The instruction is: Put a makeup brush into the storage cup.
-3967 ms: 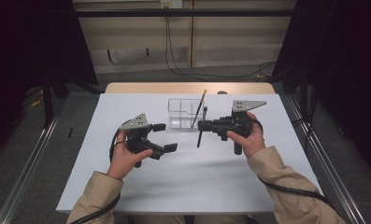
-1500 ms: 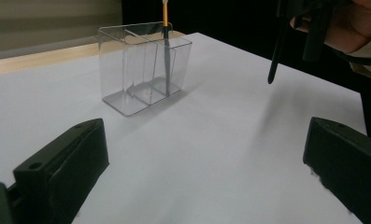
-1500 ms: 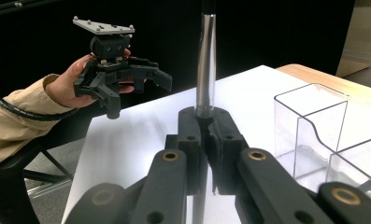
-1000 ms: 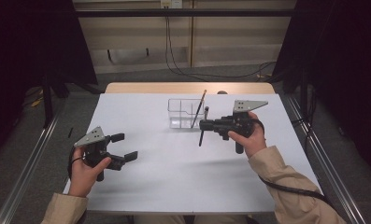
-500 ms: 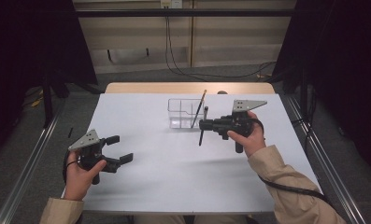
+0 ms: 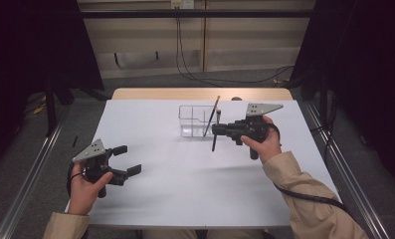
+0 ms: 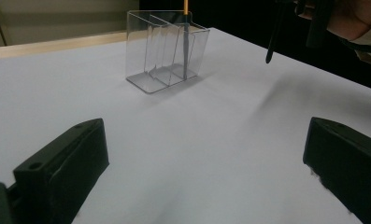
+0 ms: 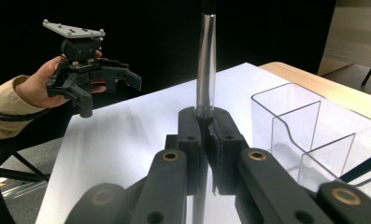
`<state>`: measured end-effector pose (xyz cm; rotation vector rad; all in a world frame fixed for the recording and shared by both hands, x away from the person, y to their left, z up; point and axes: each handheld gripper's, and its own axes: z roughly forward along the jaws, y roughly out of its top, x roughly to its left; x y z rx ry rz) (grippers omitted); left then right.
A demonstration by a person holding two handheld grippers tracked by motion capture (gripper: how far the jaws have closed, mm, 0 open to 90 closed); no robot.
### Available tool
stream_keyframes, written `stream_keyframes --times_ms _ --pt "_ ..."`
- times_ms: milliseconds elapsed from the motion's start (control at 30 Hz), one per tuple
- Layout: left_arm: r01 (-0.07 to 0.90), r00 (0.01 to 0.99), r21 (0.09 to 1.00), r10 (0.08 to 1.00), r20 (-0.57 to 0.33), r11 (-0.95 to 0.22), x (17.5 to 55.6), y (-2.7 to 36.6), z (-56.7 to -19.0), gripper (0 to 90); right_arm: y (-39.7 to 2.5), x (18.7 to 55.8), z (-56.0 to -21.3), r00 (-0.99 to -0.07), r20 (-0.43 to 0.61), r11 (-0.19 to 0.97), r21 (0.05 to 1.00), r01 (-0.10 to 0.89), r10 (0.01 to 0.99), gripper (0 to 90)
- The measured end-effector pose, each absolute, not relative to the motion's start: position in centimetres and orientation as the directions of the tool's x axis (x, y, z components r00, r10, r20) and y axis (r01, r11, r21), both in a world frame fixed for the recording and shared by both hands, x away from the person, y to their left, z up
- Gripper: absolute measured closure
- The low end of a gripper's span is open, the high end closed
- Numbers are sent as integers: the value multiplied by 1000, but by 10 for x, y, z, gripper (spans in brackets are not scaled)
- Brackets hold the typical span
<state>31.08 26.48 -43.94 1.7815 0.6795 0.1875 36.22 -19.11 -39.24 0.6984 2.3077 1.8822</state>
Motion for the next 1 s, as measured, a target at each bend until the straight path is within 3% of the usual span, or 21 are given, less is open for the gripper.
stream_keyframes --times_ms 1000 --pt "350 824 921 524 -215 -173 310 266 -441 4 -194 396 -370 -844 152 130 959 252 515 841"
